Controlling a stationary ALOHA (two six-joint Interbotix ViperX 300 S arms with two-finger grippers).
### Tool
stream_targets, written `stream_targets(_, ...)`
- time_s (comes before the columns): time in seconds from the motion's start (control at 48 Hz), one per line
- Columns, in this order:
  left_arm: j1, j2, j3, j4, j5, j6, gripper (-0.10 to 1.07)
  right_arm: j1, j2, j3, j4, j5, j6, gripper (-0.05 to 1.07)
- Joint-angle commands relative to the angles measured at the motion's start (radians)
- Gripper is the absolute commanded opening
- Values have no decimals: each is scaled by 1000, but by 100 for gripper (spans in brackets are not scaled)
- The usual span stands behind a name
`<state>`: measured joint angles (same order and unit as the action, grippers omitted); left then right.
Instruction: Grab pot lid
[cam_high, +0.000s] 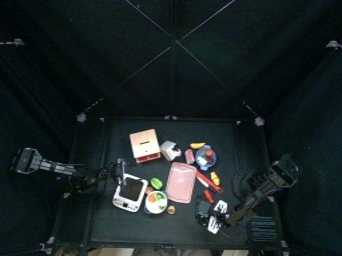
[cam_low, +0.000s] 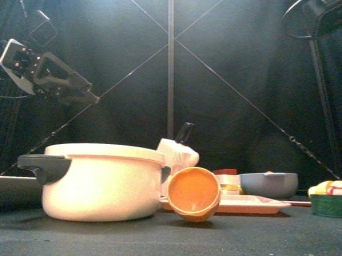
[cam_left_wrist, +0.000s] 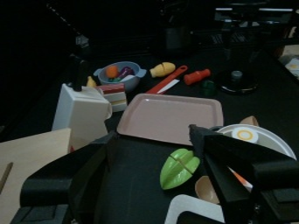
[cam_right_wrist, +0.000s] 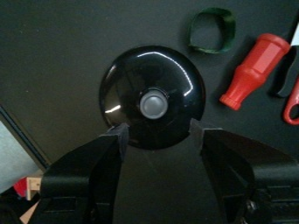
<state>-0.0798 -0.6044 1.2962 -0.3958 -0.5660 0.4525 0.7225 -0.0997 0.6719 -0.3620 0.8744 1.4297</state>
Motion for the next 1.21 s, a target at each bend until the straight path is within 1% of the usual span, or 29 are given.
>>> stream_targets(0.0,0,2,-23,3,-6,2,99,2,20,-25,-3,-9,-2,91)
stream_targets(0.104,0,2,-25,3,-5,3,99,2,63,-29,-14,-25,-8,91)
stream_targets(0.292,0,2,-21,3,-5,3,99,0,94,-34,-38,-35,-6,90)
stream_targets(0.396,0,2,-18,3,-6,3,99,-3,98,-28,-49,-37,-3,90)
stream_targets(0.542,0,3,-17,2,-5,3,99,-15,100,-26,-58,-66,-3,90)
stream_targets(0.896,0,3,-15,3,-5,3,99,-37,107,20,-51,-172,0,90)
stream_targets(1.188,0,2,-15,2,-6,3,99,-37,107,28,-48,-179,-3,90)
